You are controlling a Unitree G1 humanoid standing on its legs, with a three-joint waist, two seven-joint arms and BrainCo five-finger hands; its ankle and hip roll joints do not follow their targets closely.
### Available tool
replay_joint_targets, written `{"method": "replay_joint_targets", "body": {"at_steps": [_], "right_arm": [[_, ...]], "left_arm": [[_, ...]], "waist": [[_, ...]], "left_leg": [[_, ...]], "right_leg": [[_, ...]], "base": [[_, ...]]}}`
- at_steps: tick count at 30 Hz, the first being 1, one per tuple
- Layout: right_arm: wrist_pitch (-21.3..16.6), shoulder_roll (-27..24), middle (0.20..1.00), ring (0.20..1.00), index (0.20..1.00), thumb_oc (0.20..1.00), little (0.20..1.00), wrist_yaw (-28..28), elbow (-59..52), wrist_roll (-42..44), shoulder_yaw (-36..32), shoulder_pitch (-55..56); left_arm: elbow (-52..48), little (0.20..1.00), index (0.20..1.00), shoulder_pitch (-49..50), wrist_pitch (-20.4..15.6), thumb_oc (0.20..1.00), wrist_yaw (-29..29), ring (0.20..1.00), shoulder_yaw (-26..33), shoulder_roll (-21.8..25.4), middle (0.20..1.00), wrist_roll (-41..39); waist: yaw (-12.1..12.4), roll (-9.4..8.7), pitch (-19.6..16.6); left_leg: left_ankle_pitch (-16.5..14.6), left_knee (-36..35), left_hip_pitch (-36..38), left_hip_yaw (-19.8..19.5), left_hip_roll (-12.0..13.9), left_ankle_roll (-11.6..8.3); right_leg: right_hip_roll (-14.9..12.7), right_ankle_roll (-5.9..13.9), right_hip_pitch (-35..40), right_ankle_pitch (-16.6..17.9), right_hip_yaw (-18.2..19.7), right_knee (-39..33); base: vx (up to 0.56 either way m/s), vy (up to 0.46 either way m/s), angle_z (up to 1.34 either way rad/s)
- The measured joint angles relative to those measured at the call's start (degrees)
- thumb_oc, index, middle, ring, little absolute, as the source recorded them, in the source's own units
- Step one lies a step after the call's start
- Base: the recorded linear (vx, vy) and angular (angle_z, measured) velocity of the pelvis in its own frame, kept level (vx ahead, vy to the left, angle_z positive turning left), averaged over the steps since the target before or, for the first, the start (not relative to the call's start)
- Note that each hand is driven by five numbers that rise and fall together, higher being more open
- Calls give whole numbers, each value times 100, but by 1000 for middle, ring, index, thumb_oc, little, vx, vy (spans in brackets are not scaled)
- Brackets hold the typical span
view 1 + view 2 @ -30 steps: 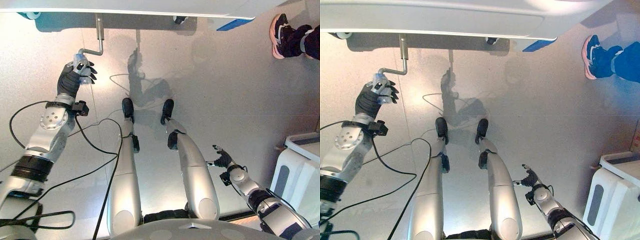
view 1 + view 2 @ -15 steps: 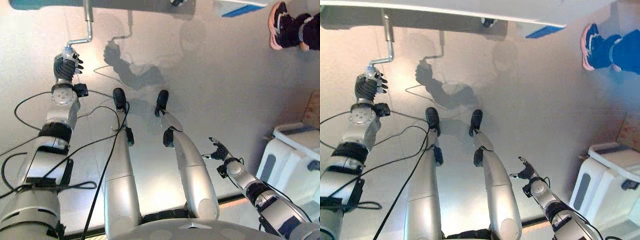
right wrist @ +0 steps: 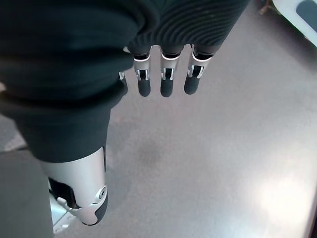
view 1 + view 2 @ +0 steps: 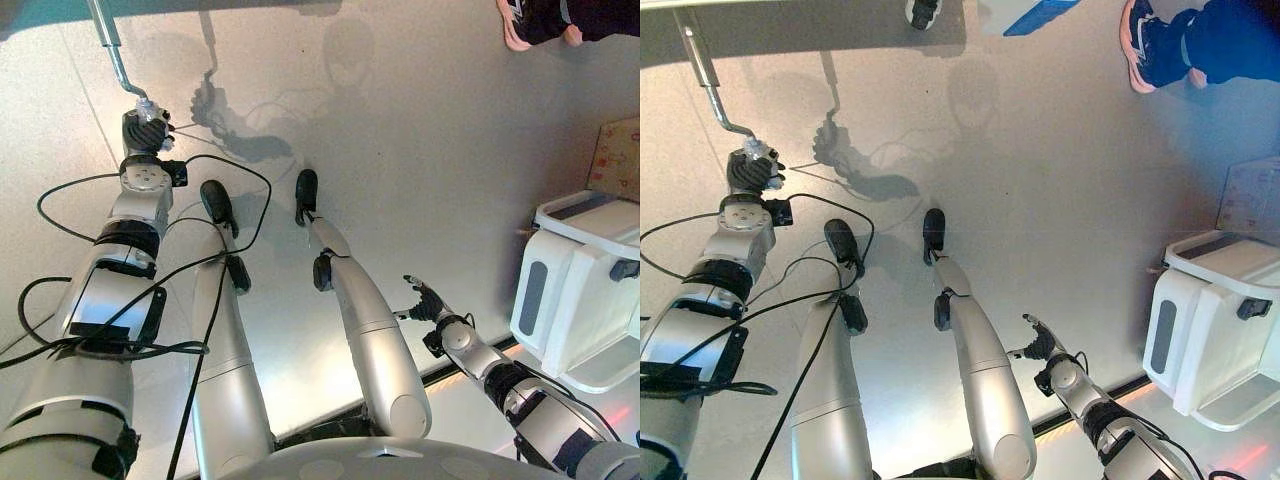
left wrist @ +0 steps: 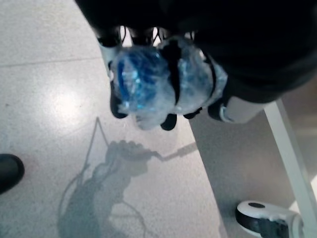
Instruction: Raise the hospital bed
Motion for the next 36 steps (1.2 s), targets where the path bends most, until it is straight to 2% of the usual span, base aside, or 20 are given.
{"method": "replay_joint_targets", "body": {"at_steps": [17,18,19,20,26,30,34,36], "right_arm": [[-1,6,1000,1000,1000,1000,1000,-41,-8,41,-14,-3],[0,6,1000,1000,1000,1000,1000,-43,-9,40,-12,-3],[-1,6,1000,1000,1000,1000,1000,-43,-9,41,-16,-2],[-1,7,1000,1000,1000,1000,1000,-44,-9,41,-15,-3],[2,12,1000,1000,1000,1000,1000,-44,13,42,-88,-2],[41,124,1000,1000,1000,1000,1000,-23,161,39,-302,-2],[61,213,1000,1000,1000,1000,1000,26,412,28,-491,110],[158,206,1000,1000,1000,1000,1000,68,494,-81,-705,148]], "left_arm": [[-51,200,200,70,87,200,45,200,-57,90,200,16],[-65,423,423,74,91,423,48,423,-59,89,423,129],[-68,733,733,76,97,733,47,733,-59,86,733,187],[-73,1000,1000,99,110,1000,41,1000,-98,76,1000,223],[-118,1000,1000,600,211,1000,-109,1000,-303,28,1000,222],[-239,1000,1000,1433,223,1000,-319,1000,-197,-95,1000,224],[-250,1000,1000,2330,211,1000,-687,1000,-103,-301,1000,239],[-43,1000,1000,2870,229,1000,-967,1000,298,-388,1000,376]], "waist": [[2,-19,-14],[-7,-19,-14],[-7,-19,-14],[-1,-19,-14],[6,-18,-13],[71,6,3],[340,13,7],[499,38,23]], "left_leg": [[73,-260,146,157,-88,90],[92,-283,161,161,-103,96],[100,-292,168,161,-109,96],[125,-313,196,160,-128,102],[203,-466,446,163,-218,90],[265,-513,933,225,-291,106],[245,-712,1784,231,-385,22],[242,-862,2237,228,-405,5]], "right_leg": [[-106,27,-37,17,102,38],[-115,28,-37,16,98,38],[-114,28,-33,17,98,38],[-135,27,-32,17,97,60],[-219,27,80,-78,94,223],[-333,1,324,-304,130,658],[-456,-12,928,-609,187,950],[-466,-46,1304,-649,191,935]], "base": [[-17,-31,0],[-30,-51,2],[-35,-62,5],[-26,-37,5],[-34,-21,7],[-63,-34,10],[5,14,8],[12,-5,-4]]}}
